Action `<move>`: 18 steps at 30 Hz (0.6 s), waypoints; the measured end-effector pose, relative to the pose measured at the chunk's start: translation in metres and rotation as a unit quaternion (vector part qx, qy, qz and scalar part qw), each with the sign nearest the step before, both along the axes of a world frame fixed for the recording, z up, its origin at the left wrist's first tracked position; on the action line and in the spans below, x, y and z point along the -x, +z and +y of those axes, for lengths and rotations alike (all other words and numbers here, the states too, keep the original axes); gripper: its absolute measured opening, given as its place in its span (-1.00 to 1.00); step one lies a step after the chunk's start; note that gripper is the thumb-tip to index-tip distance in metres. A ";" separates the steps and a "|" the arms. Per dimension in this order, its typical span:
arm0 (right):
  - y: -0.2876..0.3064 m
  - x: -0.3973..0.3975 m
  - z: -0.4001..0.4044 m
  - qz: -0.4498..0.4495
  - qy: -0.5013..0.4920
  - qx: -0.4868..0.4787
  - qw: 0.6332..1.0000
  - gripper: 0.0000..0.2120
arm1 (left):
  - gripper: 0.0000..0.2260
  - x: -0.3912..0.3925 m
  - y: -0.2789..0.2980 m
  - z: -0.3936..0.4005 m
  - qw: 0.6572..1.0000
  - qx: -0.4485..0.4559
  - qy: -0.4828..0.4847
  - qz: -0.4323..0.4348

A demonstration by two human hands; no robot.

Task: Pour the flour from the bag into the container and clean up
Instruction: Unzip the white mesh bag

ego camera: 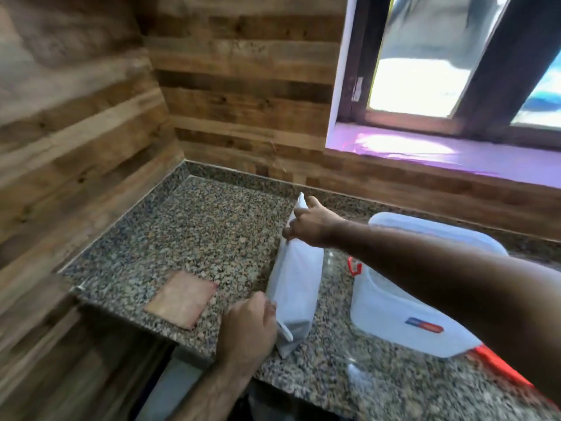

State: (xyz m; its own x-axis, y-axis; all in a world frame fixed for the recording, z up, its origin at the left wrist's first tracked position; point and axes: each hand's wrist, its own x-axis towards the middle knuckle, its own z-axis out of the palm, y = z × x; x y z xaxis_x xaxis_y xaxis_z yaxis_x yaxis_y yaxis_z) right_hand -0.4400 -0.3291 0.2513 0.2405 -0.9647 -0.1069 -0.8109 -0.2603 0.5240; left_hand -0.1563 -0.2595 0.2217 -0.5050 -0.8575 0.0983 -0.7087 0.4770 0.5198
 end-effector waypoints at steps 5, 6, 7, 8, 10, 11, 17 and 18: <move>0.003 -0.026 0.025 -0.123 -0.129 0.051 0.983 -0.84 | -0.67 -0.013 -0.018 0.003 0.996 -0.035 -0.013 0.087; 0.006 -0.035 0.032 -0.166 -0.158 0.062 0.972 -0.83 | -0.62 -0.017 -0.019 0.004 0.993 -0.061 -0.012 0.100; 0.008 -0.042 0.041 -0.213 -0.181 0.077 0.957 -0.83 | -0.61 -0.021 -0.019 0.006 0.990 -0.086 -0.010 0.111; 0.008 -0.051 0.053 -0.264 -0.198 0.093 0.940 -0.84 | -0.63 -0.026 -0.019 0.009 0.987 -0.109 -0.004 0.118; 0.001 -0.071 0.083 -0.362 -0.210 0.102 0.903 -0.78 | -0.61 -0.036 -0.020 0.013 0.982 -0.138 0.011 0.132; -0.005 -0.081 0.099 -0.406 -0.209 0.086 0.886 -0.71 | -0.59 -0.042 -0.022 0.014 0.979 -0.148 0.020 0.140; -0.054 -0.121 0.159 -0.505 -0.149 0.088 0.846 -0.55 | -0.85 -0.059 -0.037 0.014 0.979 -0.143 0.044 0.137; -0.059 -0.123 0.162 -0.512 -0.142 0.116 0.839 -0.59 | -0.83 -0.059 -0.038 0.015 0.980 -0.143 0.040 0.130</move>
State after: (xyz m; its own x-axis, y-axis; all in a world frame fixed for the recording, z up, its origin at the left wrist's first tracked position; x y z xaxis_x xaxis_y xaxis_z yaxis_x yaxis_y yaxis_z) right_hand -0.3168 -0.1672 0.1924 -0.1507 -0.9653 0.2135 -0.8793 0.0322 -0.4753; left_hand -0.0972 -0.2449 0.1835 -0.4248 -0.9046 -0.0351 -0.5645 0.2344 0.7915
